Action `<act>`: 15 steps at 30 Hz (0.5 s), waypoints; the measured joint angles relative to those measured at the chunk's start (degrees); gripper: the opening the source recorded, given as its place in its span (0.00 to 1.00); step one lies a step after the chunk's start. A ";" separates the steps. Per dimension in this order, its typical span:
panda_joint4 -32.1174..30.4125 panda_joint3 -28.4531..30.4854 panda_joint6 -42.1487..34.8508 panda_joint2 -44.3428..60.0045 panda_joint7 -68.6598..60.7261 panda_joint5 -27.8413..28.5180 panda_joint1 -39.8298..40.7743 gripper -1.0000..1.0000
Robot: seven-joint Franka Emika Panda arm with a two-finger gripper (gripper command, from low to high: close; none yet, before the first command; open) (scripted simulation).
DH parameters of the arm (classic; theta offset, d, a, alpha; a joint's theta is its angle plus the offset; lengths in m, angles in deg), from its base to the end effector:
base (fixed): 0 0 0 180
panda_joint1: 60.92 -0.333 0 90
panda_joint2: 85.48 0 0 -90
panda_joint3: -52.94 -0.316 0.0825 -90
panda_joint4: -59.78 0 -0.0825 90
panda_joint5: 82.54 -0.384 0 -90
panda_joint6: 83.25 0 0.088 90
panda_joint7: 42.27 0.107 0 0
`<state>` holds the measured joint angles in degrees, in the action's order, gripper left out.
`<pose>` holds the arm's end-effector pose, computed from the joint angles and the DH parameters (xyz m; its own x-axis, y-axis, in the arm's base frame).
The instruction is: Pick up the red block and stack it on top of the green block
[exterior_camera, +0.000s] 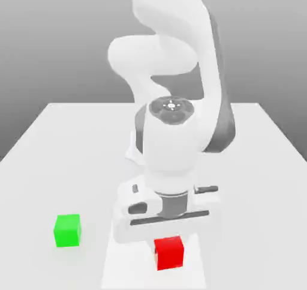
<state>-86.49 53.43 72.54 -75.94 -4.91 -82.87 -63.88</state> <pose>0.4539 0.0192 0.2075 0.8173 -0.5762 -0.0008 -0.5762 -0.8173 -0.0005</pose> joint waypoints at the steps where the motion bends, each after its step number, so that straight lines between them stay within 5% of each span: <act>1: -0.41 0.54 -0.41 -0.82 -0.60 -0.36 0.74 0.00; 15: -6.38 8.91 -3.29 -9.68 -6.18 -0.44 15.56 0.00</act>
<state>-92.88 62.34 69.25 -85.62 -11.08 -83.30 -48.32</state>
